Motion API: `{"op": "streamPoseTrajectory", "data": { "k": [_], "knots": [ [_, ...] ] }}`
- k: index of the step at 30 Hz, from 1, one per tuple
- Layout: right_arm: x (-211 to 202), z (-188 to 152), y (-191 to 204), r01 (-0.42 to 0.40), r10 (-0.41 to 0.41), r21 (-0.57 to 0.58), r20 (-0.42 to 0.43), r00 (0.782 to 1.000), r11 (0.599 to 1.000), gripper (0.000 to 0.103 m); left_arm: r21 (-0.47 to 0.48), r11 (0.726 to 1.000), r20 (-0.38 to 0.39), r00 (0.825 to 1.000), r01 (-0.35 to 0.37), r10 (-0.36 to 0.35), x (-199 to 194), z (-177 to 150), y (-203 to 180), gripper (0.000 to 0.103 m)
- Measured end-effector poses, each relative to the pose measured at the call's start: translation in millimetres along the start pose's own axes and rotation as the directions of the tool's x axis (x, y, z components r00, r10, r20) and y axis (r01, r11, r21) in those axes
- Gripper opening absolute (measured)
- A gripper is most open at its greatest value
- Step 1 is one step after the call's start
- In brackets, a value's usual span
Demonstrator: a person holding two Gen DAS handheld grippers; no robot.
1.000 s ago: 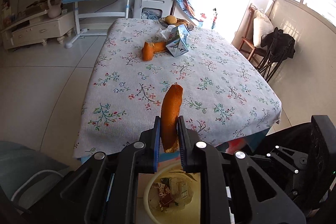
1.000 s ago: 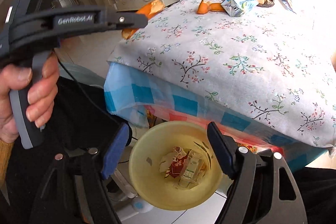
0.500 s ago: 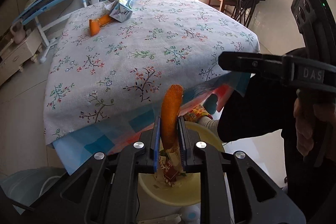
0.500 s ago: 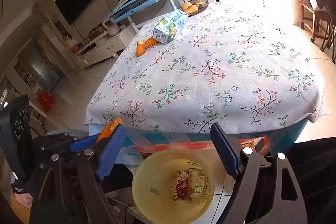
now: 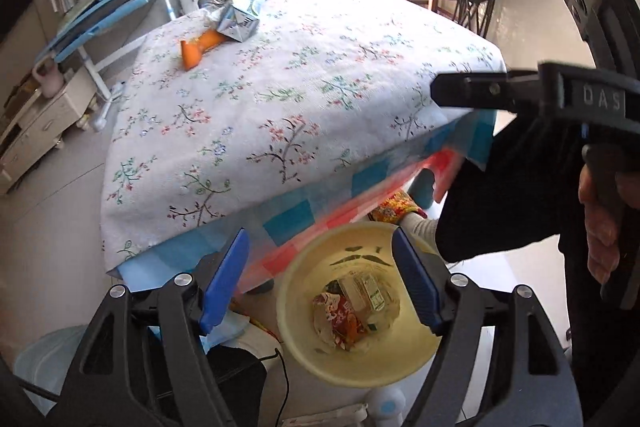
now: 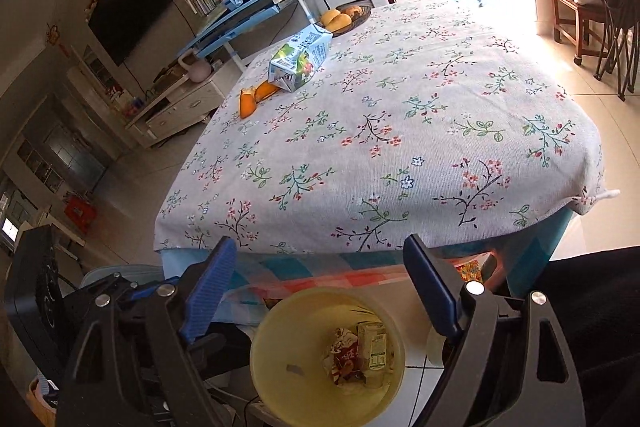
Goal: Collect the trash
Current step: 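Move both open tools back over the table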
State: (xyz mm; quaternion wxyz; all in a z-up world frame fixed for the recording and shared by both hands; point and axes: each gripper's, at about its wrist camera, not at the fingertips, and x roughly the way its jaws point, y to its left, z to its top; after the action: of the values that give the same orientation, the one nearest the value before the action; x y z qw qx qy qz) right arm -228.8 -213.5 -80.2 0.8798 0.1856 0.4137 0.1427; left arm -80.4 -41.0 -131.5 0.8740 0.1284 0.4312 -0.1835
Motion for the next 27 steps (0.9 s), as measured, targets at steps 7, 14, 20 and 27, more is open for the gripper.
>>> {"op": "streamPoseTrajectory", "data": {
  "k": [7,14,20,27],
  "knots": [
    [5,-5,9,0.023,-0.023,-0.044,-0.013,1.000,0.999,0.082,-0.267,0.962,0.121,0.988,-0.065,0.100,-21,9,52,0.081],
    [10,-7,19,0.023,-0.025,-0.084,-0.023,0.999,0.996,0.084,-0.454,0.889,0.144,0.979,-0.065,0.146,-26,3,91,0.082],
    [17,-2,20,-0.009,0.005,-0.061,-0.051,0.999,0.998,0.085,-0.525,0.850,0.170,0.972,-0.049,0.161,-27,2,105,0.083],
    [22,31,17,-0.056,0.056,-0.003,-0.056,0.997,0.998,0.085,-0.527,0.850,0.162,0.979,-0.018,0.121,-16,20,113,0.083]
  ]
}}
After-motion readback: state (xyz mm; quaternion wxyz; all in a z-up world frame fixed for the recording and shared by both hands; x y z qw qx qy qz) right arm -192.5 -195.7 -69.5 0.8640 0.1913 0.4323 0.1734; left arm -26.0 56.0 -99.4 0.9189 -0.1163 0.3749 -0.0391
